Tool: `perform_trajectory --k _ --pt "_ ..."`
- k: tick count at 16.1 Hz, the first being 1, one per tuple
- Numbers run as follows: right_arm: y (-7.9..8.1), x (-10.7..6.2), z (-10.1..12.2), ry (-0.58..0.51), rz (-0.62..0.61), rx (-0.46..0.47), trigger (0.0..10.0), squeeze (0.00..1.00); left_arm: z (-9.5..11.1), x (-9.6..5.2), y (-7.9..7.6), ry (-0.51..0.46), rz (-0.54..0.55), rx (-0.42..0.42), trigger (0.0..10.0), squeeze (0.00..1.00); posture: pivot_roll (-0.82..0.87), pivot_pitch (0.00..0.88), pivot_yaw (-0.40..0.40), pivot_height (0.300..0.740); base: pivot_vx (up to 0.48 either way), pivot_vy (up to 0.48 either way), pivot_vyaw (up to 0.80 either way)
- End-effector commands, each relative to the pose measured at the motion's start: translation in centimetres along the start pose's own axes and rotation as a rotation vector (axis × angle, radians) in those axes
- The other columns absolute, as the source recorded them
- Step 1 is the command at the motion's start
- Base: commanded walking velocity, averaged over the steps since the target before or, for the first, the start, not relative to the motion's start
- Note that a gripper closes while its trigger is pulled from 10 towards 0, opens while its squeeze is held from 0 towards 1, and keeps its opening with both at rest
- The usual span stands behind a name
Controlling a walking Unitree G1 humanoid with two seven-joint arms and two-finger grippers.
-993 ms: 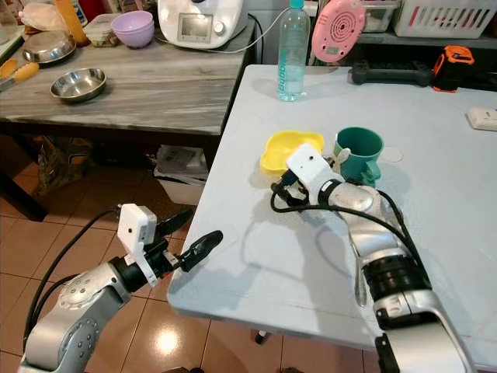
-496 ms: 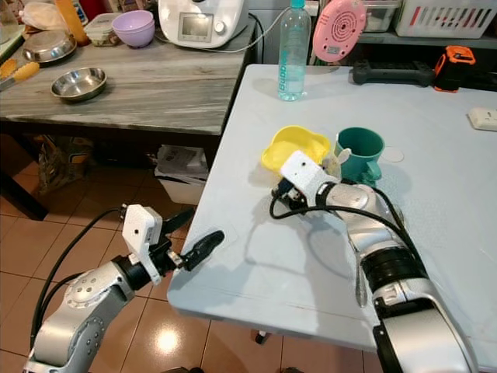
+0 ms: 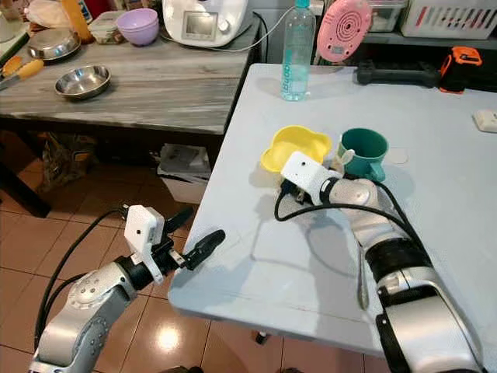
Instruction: Setting the table
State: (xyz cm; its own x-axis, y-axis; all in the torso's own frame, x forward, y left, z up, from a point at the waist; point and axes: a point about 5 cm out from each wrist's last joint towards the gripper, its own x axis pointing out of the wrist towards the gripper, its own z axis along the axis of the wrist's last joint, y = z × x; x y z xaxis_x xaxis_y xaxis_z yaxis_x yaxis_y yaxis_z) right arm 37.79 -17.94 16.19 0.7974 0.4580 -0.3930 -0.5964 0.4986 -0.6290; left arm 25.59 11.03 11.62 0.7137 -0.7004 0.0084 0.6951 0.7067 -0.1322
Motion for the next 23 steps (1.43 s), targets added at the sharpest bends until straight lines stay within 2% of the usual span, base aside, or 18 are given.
perform_trajectory --k 1,8,11,13,15,16,17,18,19,21,22,23 --pt "-0.4 0.0 0.3 -0.002 -0.001 -0.023 0.0 0.00 -0.1 -0.1 0.3 0.008 0.015 0.007 10.0 0.00 -0.02 0.117 0.061 0.740 0.000 0.000 0.00" --pt "-0.1 -0.1 0.6 -0.040 0.002 -0.038 0.0 0.00 -0.3 0.1 0.3 0.009 0.015 0.007 10.0 0.00 -0.03 0.107 0.062 0.740 0.000 0.000 0.00" --pt "0.7 0.1 1.5 -0.096 0.009 -0.053 0.0 0.00 -0.2 0.1 0.4 0.000 0.011 0.007 10.0 0.00 -0.03 0.100 0.059 0.740 0.000 0.000 0.00" --pt "1.5 0.0 3.6 -0.237 -0.035 -0.060 0.0 0.00 -0.1 0.1 1.4 -0.009 0.062 0.021 10.0 0.00 -0.03 0.100 0.057 0.740 0.000 0.000 0.00" --pt "1.9 -0.3 4.9 -0.325 -0.079 -0.049 0.0 0.00 -0.1 0.1 2.3 -0.013 0.121 0.033 10.0 0.00 -0.04 0.098 0.055 0.740 0.000 0.000 0.00" --pt "2.2 -0.7 5.9 -0.396 -0.128 -0.020 0.0 0.00 0.1 0.0 3.1 -0.022 0.192 0.053 10.0 0.00 -0.04 0.100 0.056 0.740 0.000 0.000 0.00" --pt "2.4 -0.8 6.1 -0.414 -0.138 -0.006 0.0 0.00 0.1 0.0 3.5 -0.027 0.221 0.059 10.0 0.00 -0.04 0.100 0.055 0.740 0.000 0.000 0.00" --pt "3.1 -1.3 6.7 -0.458 -0.180 0.030 0.0 0.00 0.2 -0.2 4.3 -0.031 0.297 0.073 10.0 0.00 -0.04 0.101 0.051 0.740 0.000 0.000 0.00" --pt "3.4 -1.5 6.7 -0.469 -0.203 0.089 0.0 0.00 0.2 -0.3 4.7 -0.031 0.332 0.082 10.0 0.00 -0.04 0.101 0.051 0.740 0.000 0.000 0.00" --pt "4.2 -2.8 5.5 -0.449 -0.380 0.222 0.0 0.00 0.2 -1.0 6.1 -0.043 0.472 0.095 10.0 0.00 -0.04 0.100 0.051 0.740 0.000 0.000 0.00" --pt "4.3 -3.3 5.0 -0.437 -0.427 0.276 0.6 0.00 0.2 -1.1 6.5 -0.040 0.511 0.099 10.0 0.00 -0.04 0.100 0.051 0.740 0.000 0.000 0.00" --pt "4.7 -3.9 4.4 -0.416 -0.477 0.335 2.8 0.00 0.0 -1.1 6.9 -0.035 0.545 0.098 10.0 0.00 -0.04 0.095 0.049 0.740 0.000 0.000 0.00"
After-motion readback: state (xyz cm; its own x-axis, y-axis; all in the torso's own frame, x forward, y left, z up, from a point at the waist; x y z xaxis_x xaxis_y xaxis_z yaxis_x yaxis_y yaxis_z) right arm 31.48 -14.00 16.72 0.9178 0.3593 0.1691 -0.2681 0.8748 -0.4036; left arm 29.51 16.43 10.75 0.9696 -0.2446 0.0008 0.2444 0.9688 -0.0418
